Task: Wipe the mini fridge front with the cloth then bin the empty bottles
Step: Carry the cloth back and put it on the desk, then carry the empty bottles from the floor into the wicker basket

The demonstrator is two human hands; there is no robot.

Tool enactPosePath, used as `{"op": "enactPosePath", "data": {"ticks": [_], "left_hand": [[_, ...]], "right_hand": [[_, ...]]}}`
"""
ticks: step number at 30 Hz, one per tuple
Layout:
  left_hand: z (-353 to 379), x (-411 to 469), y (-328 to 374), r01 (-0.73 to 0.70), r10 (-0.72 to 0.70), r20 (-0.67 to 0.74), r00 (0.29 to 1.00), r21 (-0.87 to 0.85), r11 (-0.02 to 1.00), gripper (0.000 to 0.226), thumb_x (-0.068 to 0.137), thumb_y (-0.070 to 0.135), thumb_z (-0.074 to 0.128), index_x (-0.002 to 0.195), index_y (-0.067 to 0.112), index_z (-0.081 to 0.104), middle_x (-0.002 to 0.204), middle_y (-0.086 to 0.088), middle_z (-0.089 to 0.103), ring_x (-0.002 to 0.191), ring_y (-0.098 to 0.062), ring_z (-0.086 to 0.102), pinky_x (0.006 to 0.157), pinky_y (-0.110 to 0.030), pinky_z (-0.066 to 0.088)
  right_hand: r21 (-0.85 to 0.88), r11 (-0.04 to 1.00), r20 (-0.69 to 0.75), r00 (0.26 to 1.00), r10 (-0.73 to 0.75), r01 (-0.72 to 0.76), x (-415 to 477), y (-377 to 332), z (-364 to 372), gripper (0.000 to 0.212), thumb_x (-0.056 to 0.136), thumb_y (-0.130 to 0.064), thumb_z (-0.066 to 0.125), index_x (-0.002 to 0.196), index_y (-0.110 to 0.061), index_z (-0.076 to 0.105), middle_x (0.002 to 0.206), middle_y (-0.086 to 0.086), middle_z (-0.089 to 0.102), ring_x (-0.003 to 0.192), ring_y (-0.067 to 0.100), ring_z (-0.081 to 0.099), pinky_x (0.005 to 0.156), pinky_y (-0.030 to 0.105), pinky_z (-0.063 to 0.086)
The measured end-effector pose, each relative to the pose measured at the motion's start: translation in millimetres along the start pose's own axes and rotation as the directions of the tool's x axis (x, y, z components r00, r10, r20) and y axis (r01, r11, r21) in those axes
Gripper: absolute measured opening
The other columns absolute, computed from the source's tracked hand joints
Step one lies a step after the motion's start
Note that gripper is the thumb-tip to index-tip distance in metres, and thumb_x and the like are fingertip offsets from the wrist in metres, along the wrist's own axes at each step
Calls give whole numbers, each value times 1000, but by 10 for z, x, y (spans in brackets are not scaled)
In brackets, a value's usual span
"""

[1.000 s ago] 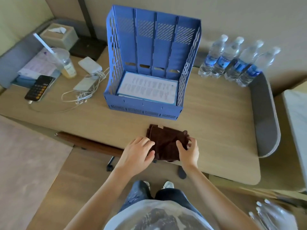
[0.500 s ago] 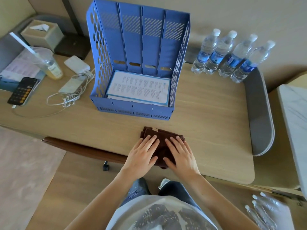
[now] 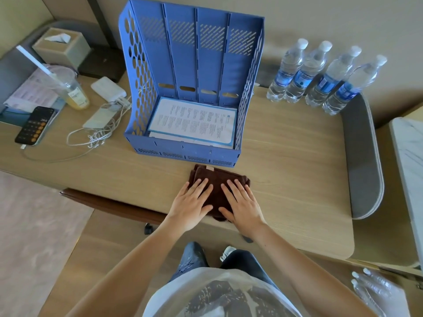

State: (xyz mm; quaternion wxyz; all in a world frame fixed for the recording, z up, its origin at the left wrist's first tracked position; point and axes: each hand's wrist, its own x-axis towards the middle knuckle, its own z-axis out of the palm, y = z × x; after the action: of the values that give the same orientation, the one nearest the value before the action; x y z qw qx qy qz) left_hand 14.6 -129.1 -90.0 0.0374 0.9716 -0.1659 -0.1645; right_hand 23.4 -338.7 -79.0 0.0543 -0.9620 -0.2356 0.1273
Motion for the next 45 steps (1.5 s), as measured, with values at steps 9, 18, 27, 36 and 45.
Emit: {"op": "enactPosePath", "data": {"ticks": [9,18,27,36,45], "left_hand": [[-824,-160,146,-12,-55,-309,950,-212,977,42,93,34,61,131,17,60,122,1,65,112,-23,60,84,-35,51],[-1084,-632,309,-194,84,-580,810,-130,972,44,92,37,50,123,11,65,115,0,68,104,-21,63,85,-35,52],[-861,-708,432,-283,212,-400,891,-127,951,49,91,41,50,127,11,65,120,1,67,112,-20,63,88,-35,53],[-1103,-237,1496,-673,629,-312,712,-46,739,47,95,40,53,128,9,64,125,-3,66,115,-25,61,96,-42,51],[-995,-382,3292,-956,930,-227,289,-18,292,41,92,39,54,120,13,69,115,-2,70,105,-22,64,86,-37,57]], "right_hand": [[435,900,-402,893,202,-7,-220,-76,-593,35,92,-19,71,124,-7,67,118,9,69,113,30,62,96,44,53],[361,929,-495,827,268,-85,-774,-165,-706,40,93,-29,68,125,-6,68,121,8,70,115,29,64,93,40,55],[428,848,-391,782,485,-312,-1303,-288,-520,51,95,-44,53,132,-10,63,129,5,66,121,26,60,98,39,50],[556,556,-395,393,831,-618,-2503,-168,-532,43,94,-33,67,130,-10,64,126,5,67,119,28,59,100,35,43],[690,116,-355,-194,914,-714,-3972,-391,-171,51,91,-45,53,125,-9,67,120,5,69,112,25,62,98,35,48]]}}
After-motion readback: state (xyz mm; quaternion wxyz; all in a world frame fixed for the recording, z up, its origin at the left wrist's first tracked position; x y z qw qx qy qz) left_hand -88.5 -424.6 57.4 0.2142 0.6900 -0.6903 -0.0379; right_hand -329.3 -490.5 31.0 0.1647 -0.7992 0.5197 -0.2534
